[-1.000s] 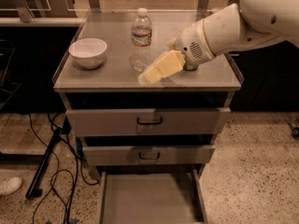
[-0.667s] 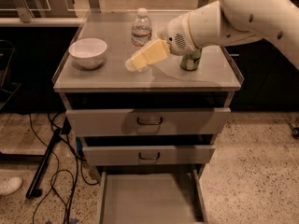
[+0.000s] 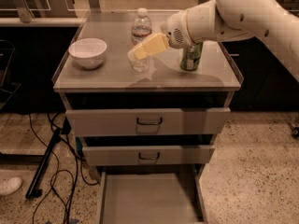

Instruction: Place water bottle into bottom drawer

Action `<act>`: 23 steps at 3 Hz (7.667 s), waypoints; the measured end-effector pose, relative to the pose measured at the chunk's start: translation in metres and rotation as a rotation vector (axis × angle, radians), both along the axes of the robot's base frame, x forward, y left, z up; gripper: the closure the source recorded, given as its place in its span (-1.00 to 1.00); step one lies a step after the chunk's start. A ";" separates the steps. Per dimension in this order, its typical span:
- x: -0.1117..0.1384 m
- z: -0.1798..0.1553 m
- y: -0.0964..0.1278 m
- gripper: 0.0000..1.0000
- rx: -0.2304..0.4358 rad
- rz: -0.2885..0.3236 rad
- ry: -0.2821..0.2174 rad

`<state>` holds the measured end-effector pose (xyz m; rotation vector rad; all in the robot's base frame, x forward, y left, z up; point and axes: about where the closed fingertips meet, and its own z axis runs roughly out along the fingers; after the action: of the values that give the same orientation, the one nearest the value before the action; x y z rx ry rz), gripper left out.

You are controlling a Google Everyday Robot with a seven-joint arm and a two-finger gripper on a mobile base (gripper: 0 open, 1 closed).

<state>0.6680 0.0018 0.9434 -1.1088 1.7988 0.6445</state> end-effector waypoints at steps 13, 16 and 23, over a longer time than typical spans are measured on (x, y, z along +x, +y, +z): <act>-0.021 0.045 0.011 1.00 0.109 -0.024 -0.024; -0.085 0.015 -0.044 1.00 0.099 -0.176 0.027; -0.104 -0.079 -0.063 1.00 0.195 -0.351 0.041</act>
Offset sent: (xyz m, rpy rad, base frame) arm 0.0444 -0.0162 -0.0077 0.0078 0.0315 -0.0238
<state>0.5645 -0.0610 0.8643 -0.6338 1.8620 0.6169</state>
